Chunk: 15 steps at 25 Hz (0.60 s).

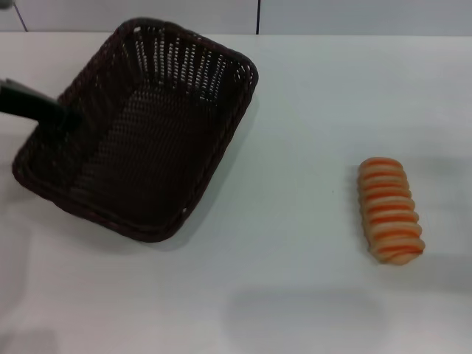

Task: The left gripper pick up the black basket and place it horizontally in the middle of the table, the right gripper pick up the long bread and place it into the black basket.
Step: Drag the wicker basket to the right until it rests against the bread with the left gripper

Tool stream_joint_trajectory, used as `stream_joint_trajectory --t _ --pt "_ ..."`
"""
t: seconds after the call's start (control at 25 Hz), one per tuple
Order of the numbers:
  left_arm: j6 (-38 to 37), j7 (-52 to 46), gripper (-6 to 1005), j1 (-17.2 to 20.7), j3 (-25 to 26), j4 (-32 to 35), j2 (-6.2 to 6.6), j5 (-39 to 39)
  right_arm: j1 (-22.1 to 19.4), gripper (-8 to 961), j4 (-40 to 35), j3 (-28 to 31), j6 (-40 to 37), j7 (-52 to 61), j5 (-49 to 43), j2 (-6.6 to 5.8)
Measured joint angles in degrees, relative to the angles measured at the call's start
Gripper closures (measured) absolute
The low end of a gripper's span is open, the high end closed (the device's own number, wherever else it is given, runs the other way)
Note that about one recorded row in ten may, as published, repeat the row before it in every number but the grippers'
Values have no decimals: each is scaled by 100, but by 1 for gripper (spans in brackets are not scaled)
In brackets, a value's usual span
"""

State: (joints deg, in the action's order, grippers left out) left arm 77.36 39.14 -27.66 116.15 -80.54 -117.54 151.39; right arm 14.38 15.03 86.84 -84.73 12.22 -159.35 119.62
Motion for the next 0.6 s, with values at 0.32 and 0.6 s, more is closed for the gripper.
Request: stream_joint_trajectory --t 0.32,0.6 --pt "1091 1417 786 -709 1368 -27 101 -546 -67 260 0 0 -45 5 2 0" --pt "2052 1943 800 -1137 1756 395 668 -1895 -134 260 0 -31 -97 8 110 3"
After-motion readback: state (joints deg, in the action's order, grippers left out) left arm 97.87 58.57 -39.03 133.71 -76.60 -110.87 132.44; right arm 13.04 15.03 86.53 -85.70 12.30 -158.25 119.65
